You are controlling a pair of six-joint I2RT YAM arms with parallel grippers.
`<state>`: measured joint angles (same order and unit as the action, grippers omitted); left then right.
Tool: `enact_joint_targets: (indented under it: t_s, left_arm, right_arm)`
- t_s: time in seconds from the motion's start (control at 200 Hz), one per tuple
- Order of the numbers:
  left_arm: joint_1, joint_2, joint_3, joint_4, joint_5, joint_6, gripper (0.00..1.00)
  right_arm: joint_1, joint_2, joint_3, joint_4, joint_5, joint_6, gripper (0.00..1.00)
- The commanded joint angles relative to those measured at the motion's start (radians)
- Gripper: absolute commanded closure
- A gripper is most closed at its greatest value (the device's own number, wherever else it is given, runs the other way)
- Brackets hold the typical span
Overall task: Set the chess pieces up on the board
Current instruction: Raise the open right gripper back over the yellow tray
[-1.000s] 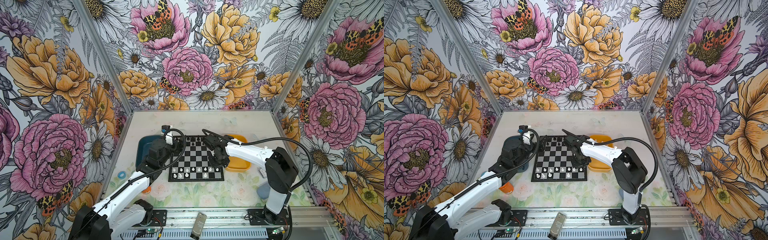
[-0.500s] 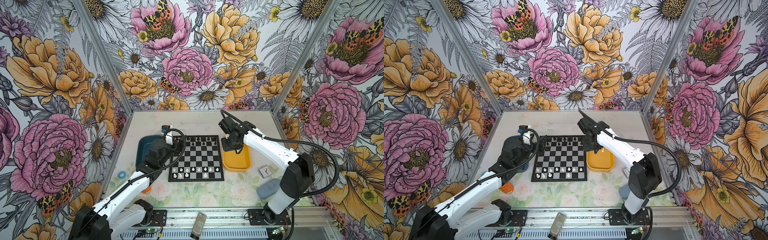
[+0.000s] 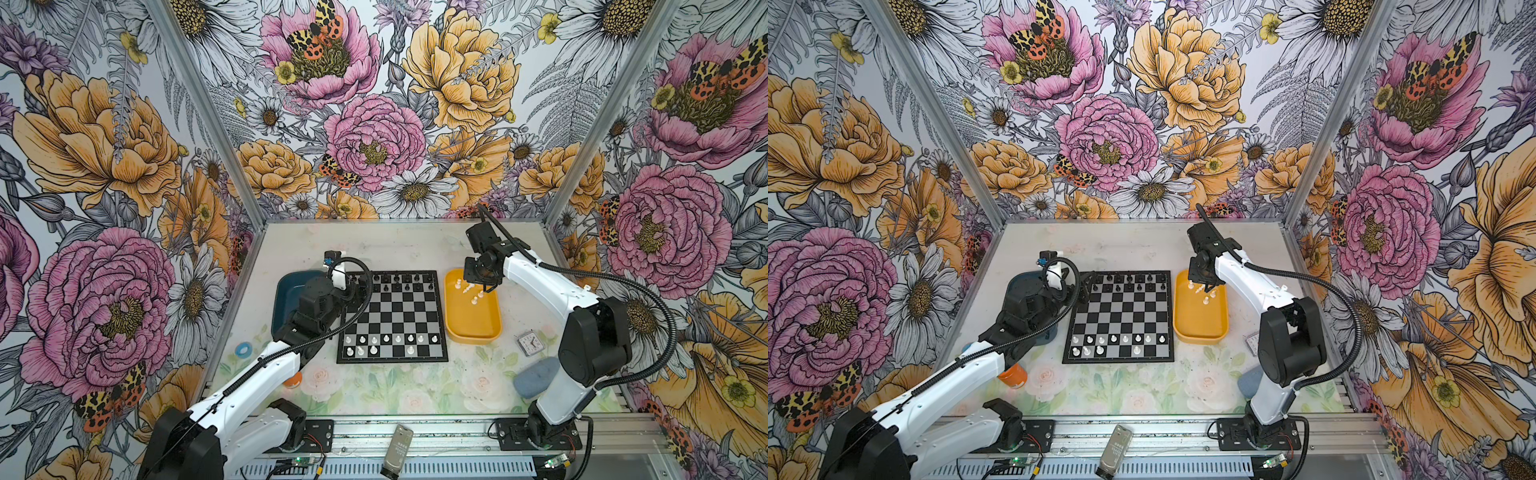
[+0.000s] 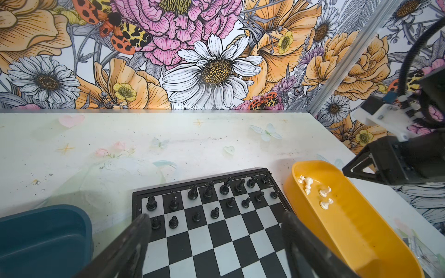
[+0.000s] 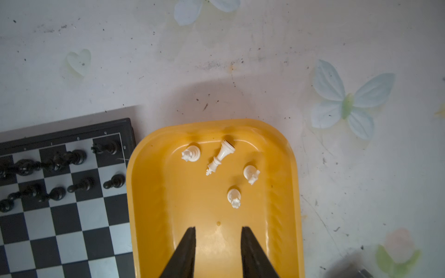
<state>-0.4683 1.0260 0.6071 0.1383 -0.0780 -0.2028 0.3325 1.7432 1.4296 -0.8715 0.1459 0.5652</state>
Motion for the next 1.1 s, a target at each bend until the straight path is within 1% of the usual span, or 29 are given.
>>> enact_joint_targets:
  t_s: [0.0, 0.295, 0.415, 0.71, 1.096]
  left_arm:
    - [0.015, 0.006, 0.013, 0.020, 0.026, 0.002, 0.14]
    - [0.045, 0.015, 0.014, 0.024, 0.044, -0.003, 0.14]
    - [0.054, 0.022, 0.016, 0.027, 0.059, -0.007, 0.14]
    - [0.063, 0.025, 0.017, 0.028, 0.060, -0.009, 0.14]
    - [0.068, 0.030, 0.019, 0.028, 0.066, -0.010, 0.14]
  right_arm:
    - [-0.007, 0.052, 0.022, 0.078, -0.035, 0.061, 0.66]
    - [-0.026, 0.099, 0.000, 0.104, -0.017, 0.117, 0.67]
    - [-0.039, 0.108, -0.016, 0.115, -0.017, 0.124, 0.67]
    - [-0.058, 0.146, -0.018, 0.138, -0.037, 0.136, 0.67]
    - [-0.076, 0.192, -0.020, 0.155, -0.032, 0.149, 0.67]
